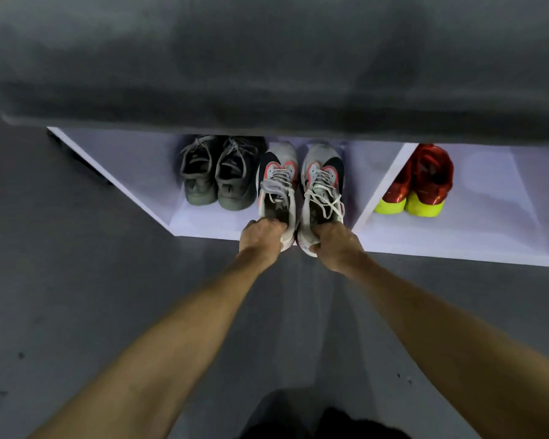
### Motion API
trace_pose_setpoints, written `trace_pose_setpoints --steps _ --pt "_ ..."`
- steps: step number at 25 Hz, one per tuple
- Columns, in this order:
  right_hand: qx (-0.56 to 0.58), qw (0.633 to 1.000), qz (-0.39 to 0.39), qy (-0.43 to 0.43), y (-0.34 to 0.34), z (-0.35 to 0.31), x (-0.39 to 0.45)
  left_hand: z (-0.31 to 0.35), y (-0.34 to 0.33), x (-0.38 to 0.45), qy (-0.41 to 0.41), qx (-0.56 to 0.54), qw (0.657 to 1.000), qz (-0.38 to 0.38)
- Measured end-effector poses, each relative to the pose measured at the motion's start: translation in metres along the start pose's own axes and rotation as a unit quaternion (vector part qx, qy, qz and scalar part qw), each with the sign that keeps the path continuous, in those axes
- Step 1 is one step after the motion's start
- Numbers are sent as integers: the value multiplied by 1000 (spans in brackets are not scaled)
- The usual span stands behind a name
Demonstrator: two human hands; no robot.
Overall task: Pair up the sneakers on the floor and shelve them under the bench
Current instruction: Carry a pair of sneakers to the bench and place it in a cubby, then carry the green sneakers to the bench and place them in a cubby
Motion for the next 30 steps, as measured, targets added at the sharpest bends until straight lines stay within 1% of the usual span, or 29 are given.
trace_pose_setpoints --steps 4,10,13,16,18,19,21,24,27,30 --pt "23 1000 5 -10 -8 10 51 -9 -11 48 5 -18 1000 0" --pt "-13 1000 -9 -6 -13 21 106 -18 -11 103 4 -45 999 13" --pt "-26 999 22 5 -10 21 125 -18 -11 123 -2 -53 998 30" --pt "-36 998 49 13 -9 18 125 -13 -13 122 -25 -35 998 42" --pt "-7 999 43 2 -13 19 110 -16 -15 106 -20 -44 997 54" --pt "17 999 47 1 -13 19 98 -17 -16 94 -15 -45 998 48" --pt "60 996 62 9 -12 16 70 -15 -20 65 0 -48 999 5" --pt "49 998 26 8 -15 5 16 -11 -20 9 32 -27 997 -68" --pt "32 998 -51 -1 -10 -6 -54 2 -9 -65 40 -32 988 -145" --pt "17 987 -162 -7 -9 -16 -136 17 4 -145 59 6 968 -242"
Point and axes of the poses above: each hand's wrist, its own x-axis towards the middle knuckle, its own y-axis out of the back of the hand, z = x × y, the point moved 7 cm from there along x, towards the middle knuckle, and after that the axes turned 4 degrees about -x, right-handed, at the moved point
